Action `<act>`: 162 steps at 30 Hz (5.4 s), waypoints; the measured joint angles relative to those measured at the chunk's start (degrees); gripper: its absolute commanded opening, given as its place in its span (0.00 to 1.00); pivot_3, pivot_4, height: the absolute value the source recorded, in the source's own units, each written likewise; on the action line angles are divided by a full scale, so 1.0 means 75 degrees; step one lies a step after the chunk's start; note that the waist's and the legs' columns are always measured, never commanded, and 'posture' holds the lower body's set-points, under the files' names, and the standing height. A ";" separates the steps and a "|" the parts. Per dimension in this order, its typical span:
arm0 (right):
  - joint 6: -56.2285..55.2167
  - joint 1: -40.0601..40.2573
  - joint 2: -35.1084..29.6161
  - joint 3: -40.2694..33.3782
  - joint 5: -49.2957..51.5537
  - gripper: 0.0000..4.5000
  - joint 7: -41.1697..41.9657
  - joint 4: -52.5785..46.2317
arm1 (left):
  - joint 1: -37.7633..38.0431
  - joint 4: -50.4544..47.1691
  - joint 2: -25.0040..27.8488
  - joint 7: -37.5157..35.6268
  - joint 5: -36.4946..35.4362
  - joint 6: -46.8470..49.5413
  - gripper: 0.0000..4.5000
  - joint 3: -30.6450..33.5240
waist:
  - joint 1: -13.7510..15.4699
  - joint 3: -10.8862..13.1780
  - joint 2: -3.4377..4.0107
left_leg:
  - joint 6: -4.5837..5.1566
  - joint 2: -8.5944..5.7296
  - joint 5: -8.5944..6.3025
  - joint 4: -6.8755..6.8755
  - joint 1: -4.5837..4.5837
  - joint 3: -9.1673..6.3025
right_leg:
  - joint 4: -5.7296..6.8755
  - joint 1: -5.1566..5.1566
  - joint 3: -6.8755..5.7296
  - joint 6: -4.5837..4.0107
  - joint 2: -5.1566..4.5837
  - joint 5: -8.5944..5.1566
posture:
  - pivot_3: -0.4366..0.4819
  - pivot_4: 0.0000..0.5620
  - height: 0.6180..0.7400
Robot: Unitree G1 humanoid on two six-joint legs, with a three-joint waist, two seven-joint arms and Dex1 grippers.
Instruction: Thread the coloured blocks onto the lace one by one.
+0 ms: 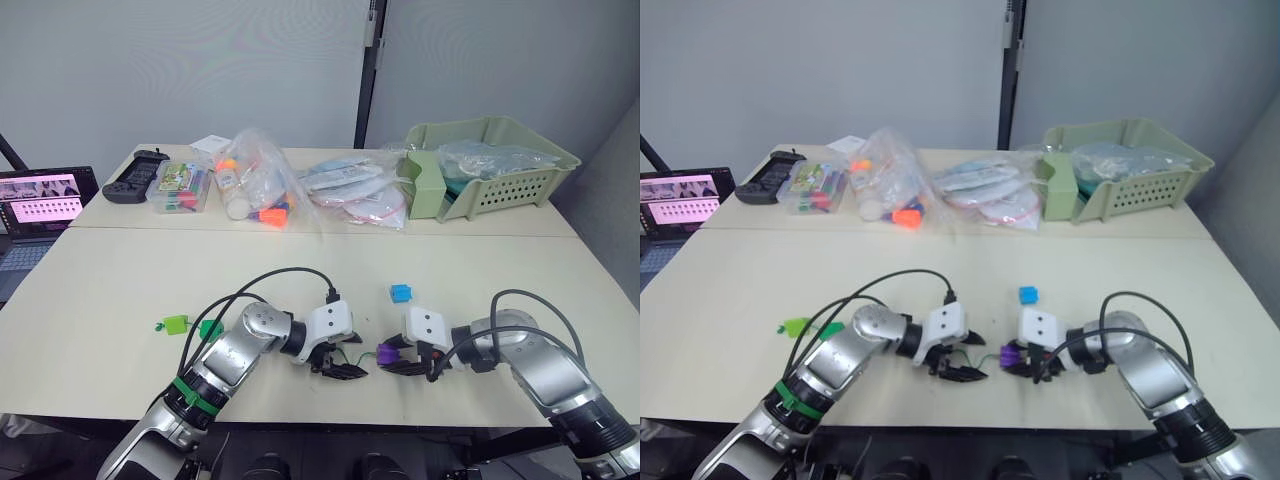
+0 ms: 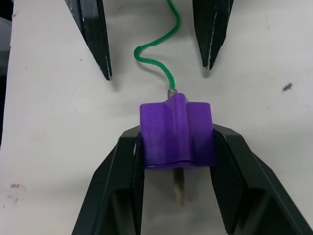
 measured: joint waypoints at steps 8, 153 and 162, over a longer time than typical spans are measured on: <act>0.0097 0.0078 -0.0046 -0.0038 0.0055 0.30 -0.0050 -0.0090 | -0.0102 0.0227 -0.0093 0.0090 0.0178 -0.0008 0.25 -0.0122 | -0.0001 0.0000 0.0000 | 0.0000 0.0000 0.0000 0.0000 0.0001 0.0000 | 0.0000 0.0001 -0.0001 0.0000 0.0001 0.0000 | 0.48 0.27 1.00; 0.0218 0.0195 -0.0344 -0.0427 0.0277 0.00 -0.0196 -0.0612 | -0.0116 0.0585 0.2381 -0.2264 -0.0522 -0.1626 0.99 0.1437 | -0.0025 0.0000 0.0001 | 0.0000 0.0010 0.0000 -0.0002 -0.0003 0.0009 | -0.0001 -0.0007 0.0003 0.0005 0.0007 0.0002 | 0.48 0.27 1.00; 0.0408 -0.0295 0.0159 0.0173 0.0190 0.00 -0.0309 -0.0609 | -0.0221 0.0472 0.0174 -0.0832 0.0114 -0.1357 0.99 0.0391 | -0.0011 0.0002 -0.0001 | 0.0000 0.0003 0.0000 0.0005 -0.0011 0.0002 | 0.0000 -0.0008 0.0001 0.0004 0.0006 0.0003 | 0.48 0.27 1.00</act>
